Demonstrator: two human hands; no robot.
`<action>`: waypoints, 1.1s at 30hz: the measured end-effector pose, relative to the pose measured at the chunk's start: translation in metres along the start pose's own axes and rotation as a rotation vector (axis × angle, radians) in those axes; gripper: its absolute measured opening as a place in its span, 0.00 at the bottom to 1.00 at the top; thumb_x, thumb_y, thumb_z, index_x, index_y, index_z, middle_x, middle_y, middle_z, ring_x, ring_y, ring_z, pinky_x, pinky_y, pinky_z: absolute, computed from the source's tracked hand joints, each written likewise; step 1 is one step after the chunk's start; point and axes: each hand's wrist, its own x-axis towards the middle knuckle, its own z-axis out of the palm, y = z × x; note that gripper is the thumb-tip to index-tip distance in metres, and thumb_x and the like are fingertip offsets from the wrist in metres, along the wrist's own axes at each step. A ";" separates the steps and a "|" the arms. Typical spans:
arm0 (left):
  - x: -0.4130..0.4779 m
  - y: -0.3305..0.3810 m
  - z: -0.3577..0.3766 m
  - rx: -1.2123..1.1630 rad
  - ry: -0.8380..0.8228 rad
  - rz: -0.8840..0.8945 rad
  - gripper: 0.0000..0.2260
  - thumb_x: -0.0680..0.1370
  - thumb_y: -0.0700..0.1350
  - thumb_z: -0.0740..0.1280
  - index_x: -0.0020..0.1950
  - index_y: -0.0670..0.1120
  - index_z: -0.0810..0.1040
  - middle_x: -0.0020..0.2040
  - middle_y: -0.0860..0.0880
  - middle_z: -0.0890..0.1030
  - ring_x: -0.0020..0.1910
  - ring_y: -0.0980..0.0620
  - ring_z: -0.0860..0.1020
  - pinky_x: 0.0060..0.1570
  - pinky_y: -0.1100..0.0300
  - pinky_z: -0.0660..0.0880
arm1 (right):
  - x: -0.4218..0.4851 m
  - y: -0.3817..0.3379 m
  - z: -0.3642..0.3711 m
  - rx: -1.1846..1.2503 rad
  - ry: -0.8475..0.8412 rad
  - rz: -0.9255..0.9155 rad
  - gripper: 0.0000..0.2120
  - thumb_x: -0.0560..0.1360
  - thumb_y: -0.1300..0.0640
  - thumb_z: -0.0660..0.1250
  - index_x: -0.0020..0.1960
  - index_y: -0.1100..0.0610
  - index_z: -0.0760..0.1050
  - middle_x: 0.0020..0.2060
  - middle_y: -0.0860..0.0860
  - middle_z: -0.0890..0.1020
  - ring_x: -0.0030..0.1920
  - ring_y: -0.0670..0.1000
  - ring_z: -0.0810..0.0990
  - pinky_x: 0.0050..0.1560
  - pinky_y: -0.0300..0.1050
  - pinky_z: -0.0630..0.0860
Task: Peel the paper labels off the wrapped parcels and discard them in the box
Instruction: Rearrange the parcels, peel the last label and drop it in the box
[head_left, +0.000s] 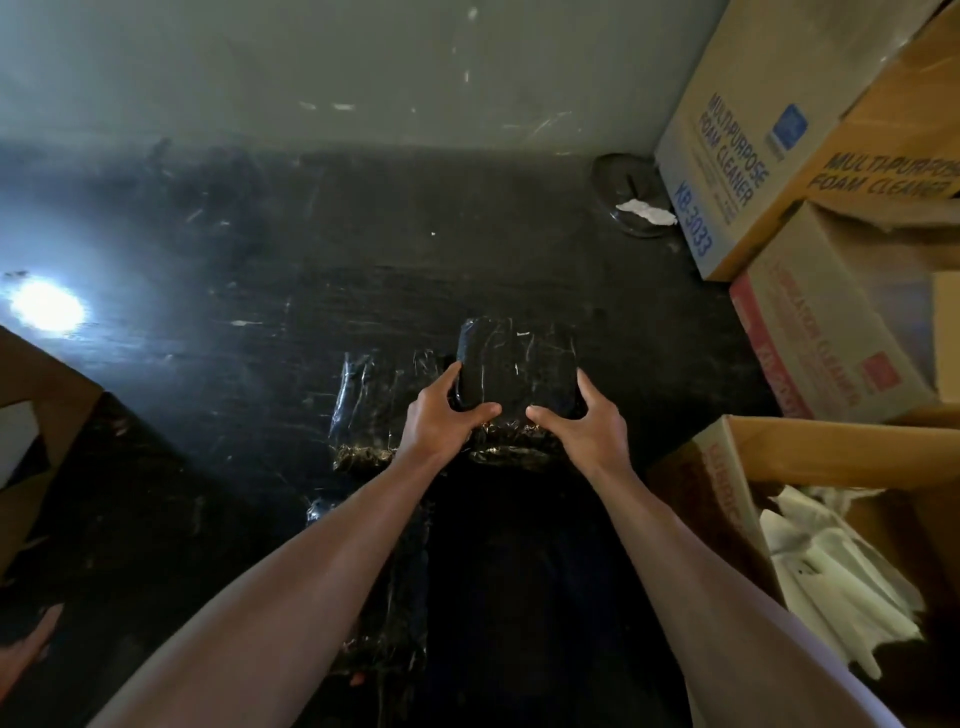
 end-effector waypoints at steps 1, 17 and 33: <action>-0.001 -0.001 0.001 -0.004 -0.007 0.004 0.41 0.70 0.56 0.78 0.79 0.52 0.64 0.69 0.53 0.76 0.68 0.54 0.74 0.59 0.66 0.68 | -0.001 0.002 0.000 0.004 0.000 -0.003 0.51 0.68 0.41 0.78 0.81 0.53 0.56 0.77 0.52 0.67 0.77 0.53 0.65 0.75 0.51 0.65; -0.075 -0.056 -0.062 0.035 0.125 0.001 0.41 0.73 0.55 0.75 0.81 0.56 0.56 0.78 0.55 0.65 0.75 0.53 0.64 0.72 0.54 0.63 | -0.076 0.010 0.022 -0.194 0.046 -0.234 0.43 0.73 0.42 0.74 0.81 0.49 0.57 0.78 0.51 0.62 0.78 0.50 0.60 0.69 0.44 0.61; -0.189 -0.180 -0.101 0.018 0.011 -0.241 0.46 0.69 0.61 0.76 0.80 0.62 0.54 0.77 0.51 0.66 0.75 0.50 0.65 0.71 0.46 0.66 | -0.185 0.058 0.146 -0.093 -0.327 -0.092 0.52 0.70 0.38 0.75 0.82 0.48 0.49 0.80 0.49 0.60 0.78 0.49 0.59 0.74 0.43 0.60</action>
